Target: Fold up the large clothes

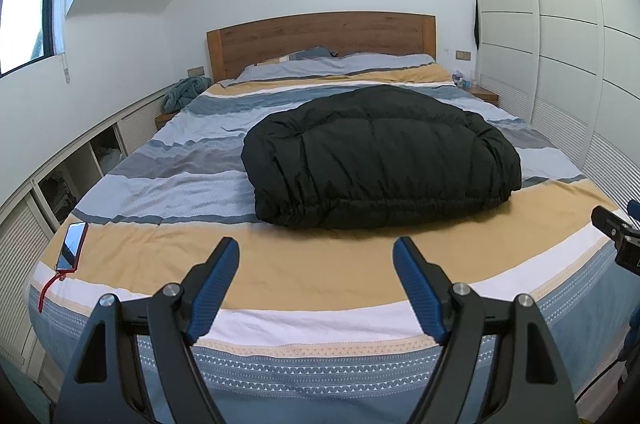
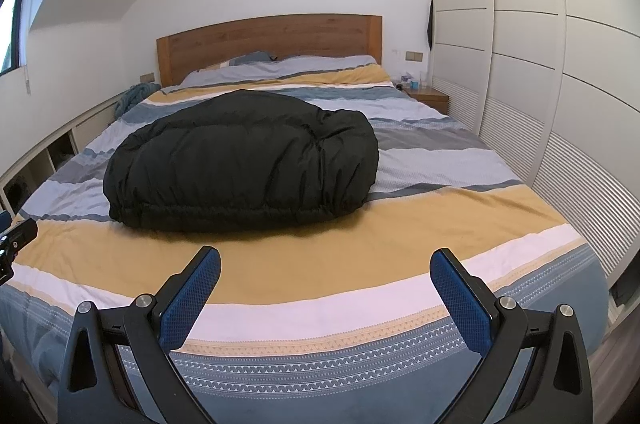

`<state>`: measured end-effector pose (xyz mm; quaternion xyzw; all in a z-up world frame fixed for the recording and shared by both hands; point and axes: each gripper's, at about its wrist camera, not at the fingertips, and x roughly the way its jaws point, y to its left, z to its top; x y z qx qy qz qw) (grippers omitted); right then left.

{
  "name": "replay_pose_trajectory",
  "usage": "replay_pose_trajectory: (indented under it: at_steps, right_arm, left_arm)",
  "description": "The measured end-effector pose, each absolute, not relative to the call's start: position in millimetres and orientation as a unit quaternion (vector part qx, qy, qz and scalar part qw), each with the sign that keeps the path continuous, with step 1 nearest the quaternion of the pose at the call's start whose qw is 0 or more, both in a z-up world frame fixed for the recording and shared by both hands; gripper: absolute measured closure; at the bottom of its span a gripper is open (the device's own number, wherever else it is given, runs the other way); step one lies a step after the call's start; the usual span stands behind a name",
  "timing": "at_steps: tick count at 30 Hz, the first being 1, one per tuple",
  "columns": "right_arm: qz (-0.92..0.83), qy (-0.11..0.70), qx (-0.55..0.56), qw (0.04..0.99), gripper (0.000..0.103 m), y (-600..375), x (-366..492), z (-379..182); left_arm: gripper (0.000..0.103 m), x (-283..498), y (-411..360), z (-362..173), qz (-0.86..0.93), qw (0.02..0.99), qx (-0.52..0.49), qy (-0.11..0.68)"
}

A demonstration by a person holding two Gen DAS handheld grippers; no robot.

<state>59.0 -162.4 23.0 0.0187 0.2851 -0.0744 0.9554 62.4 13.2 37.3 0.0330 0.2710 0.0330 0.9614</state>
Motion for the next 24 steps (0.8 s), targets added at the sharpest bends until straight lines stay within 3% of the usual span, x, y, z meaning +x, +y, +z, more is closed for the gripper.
replay_pose_trajectory:
  at_steps: [24]
  right_arm:
    - [-0.069, 0.290, 0.011, 0.954, 0.000, -158.2, 62.2, 19.4]
  left_arm:
    - [0.025, 63.7, 19.3, 32.0, 0.036, 0.960, 0.029, 0.278]
